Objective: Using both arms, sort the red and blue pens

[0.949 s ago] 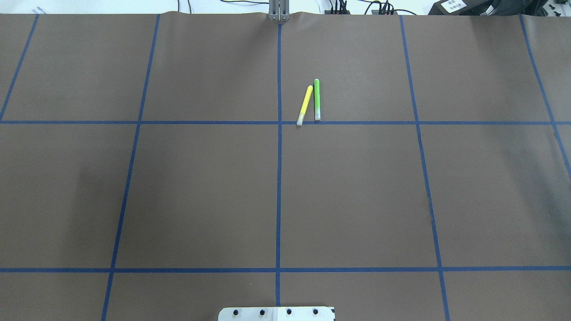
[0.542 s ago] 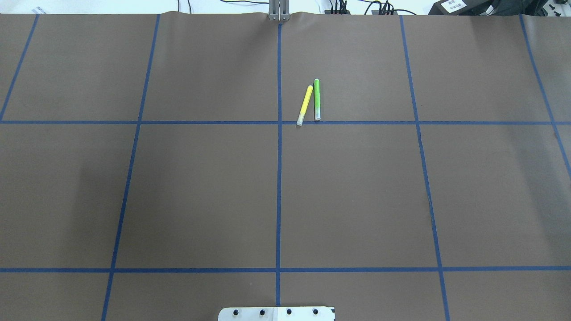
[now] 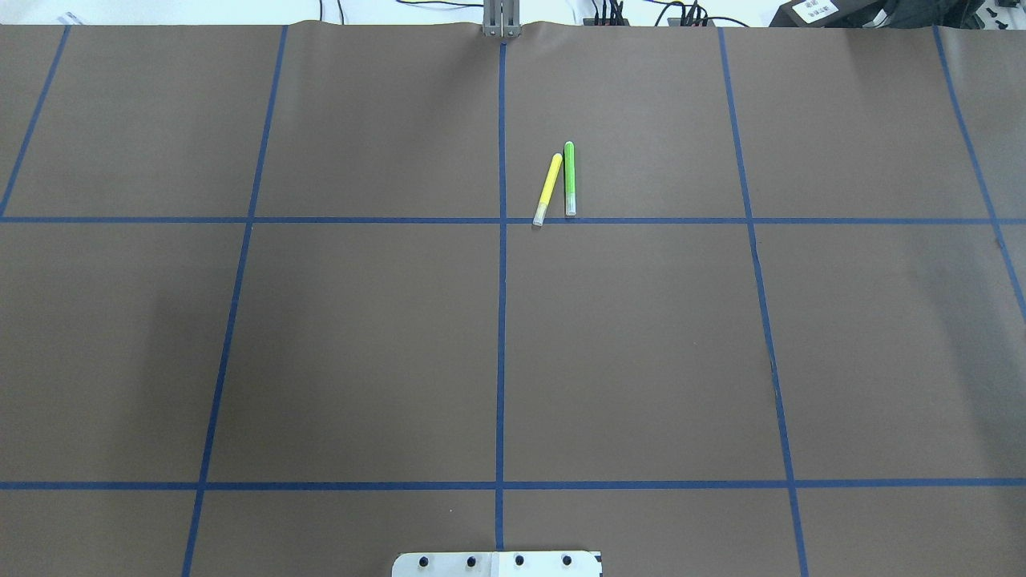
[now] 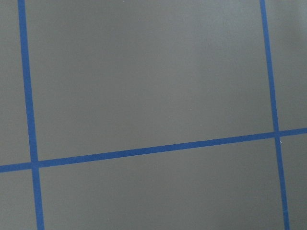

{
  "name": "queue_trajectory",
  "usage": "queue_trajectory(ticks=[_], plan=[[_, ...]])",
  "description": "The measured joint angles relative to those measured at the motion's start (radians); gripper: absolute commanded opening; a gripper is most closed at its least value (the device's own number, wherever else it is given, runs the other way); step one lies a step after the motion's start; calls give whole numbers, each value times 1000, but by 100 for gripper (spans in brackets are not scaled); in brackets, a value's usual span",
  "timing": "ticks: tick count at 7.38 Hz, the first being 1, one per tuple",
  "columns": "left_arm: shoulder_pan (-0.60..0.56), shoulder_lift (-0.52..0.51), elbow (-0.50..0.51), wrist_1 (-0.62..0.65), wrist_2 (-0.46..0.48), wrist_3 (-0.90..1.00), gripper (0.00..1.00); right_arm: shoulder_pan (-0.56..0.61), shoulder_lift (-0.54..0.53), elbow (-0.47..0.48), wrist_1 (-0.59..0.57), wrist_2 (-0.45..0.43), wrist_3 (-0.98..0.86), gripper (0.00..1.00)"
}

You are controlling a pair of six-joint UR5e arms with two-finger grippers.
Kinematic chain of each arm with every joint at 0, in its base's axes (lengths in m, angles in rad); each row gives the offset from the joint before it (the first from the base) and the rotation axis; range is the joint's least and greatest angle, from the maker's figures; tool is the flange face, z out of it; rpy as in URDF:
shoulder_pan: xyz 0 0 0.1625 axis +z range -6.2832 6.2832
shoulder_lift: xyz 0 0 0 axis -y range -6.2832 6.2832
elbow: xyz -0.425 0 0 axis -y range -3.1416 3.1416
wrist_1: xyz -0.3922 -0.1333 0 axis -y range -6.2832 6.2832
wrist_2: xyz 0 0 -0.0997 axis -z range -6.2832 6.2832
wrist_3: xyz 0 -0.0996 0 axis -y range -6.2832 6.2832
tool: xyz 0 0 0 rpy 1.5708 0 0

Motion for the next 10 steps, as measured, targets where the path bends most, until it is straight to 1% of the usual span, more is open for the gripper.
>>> queue_trajectory(ticks=[2, 4, 7, 10], plan=[[2, 1, -19, -16, 1, -7, 100, 1, -40, 1, -177, -12, -104, 0], [11, 0, -30, -43, 1, -20, 100, 1, -73, 1, -326, -51, -203, 0], [16, -1, -48, -67, 1, -25, 100, 0, -141, -17, -411, -103, -271, 0], [16, -2, -68, -69, 1, -25, 100, 1, -168, -85, -424, -111, -325, 0]])
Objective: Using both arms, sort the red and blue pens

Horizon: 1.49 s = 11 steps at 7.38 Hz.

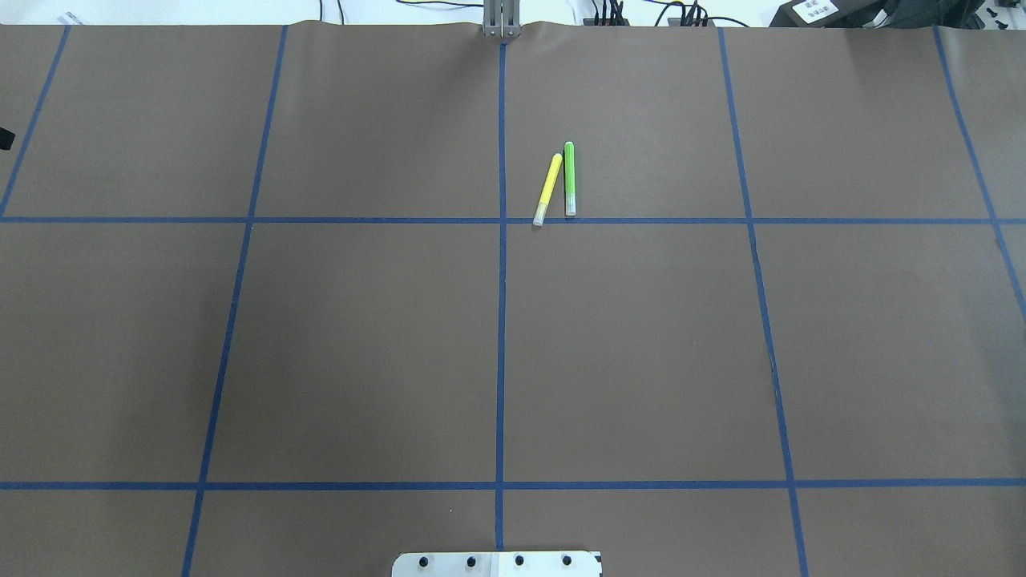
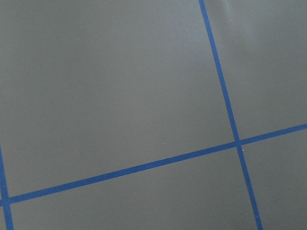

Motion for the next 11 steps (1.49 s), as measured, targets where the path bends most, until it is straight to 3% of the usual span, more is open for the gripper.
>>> queue_trajectory(ticks=[4, 6, 9, 10, 11], plan=[[0, -1, -19, 0, 1, -1, 100, -1, 3, -99, 23, 15, -4, 0], [0, 0, -25, 1, 2, -1, 100, -1, 4, -159, 89, 41, -2, 0], [0, 5, -34, 2, 2, -3, 100, -2, 6, -203, 136, 90, -1, 49], [0, 5, -34, 2, 2, -5, 100, -3, 6, -209, 145, 105, -1, 60], [0, 4, -35, 2, 2, -7, 100, -3, 6, -218, 166, 119, -1, 63]])
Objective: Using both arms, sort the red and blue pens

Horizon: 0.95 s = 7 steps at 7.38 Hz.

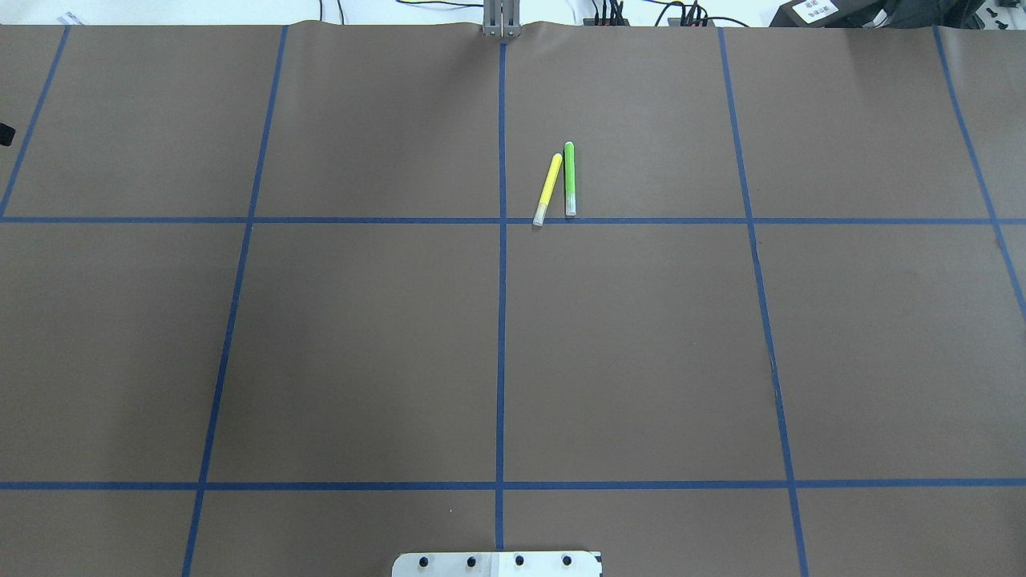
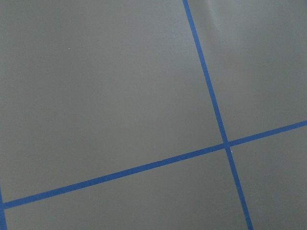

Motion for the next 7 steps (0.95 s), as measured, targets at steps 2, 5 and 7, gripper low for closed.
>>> queue_trajectory(ticks=[2, 5, 7], plan=[[0, 0, -2, 0, 0, -2, 100, 0, 1, -8, 53, 35, 0, 72], [-1, 8, -6, 1, 26, -1, 100, 20, 61, 161, 76, 77, 11, 80], [-4, 30, -7, 2, 54, -1, 100, 45, 193, 202, 78, 89, 27, 98]])
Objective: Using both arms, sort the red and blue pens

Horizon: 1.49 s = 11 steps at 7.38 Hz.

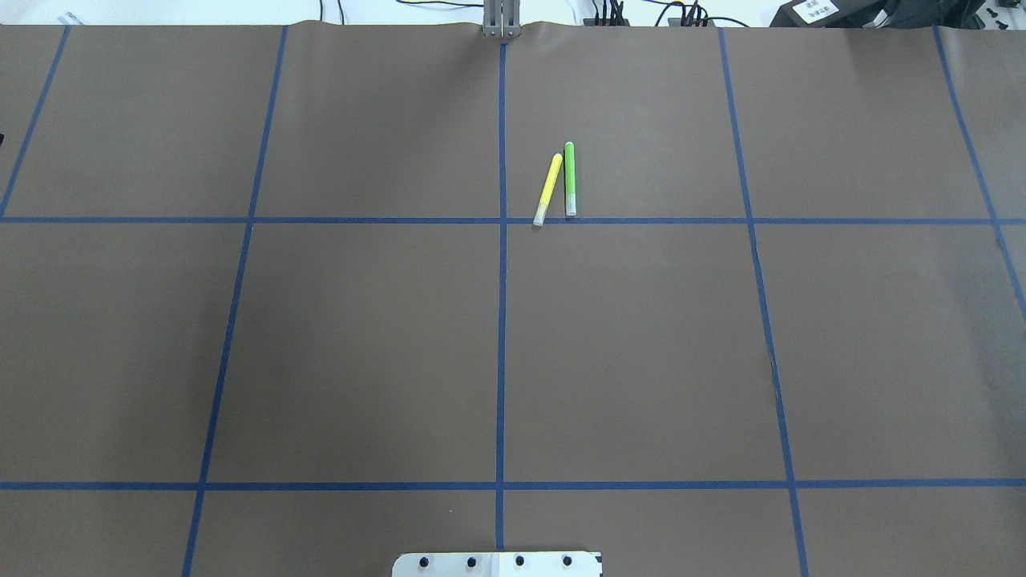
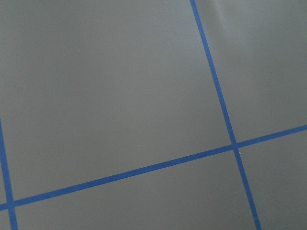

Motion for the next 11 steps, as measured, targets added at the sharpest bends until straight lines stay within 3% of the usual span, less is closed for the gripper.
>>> queue_trajectory(ticks=[2, 3, 6, 9, 11], plan=[[0, 33, 0, 5, 65, 4, 100, 5, 106, 7, 48, 43, 3, 98], [-1, 57, 0, 6, 77, 9, 100, 5, 132, 12, 125, 55, 16, 99], [-3, 130, 1, 6, 83, 15, 100, 5, 151, 59, 379, 78, 279, 99], [-6, 171, 4, 4, 82, 48, 100, -7, 152, 70, 604, 170, 407, 99], [-12, 185, 3, 10, 77, 80, 100, -50, 148, 69, 758, 181, 543, 99]])
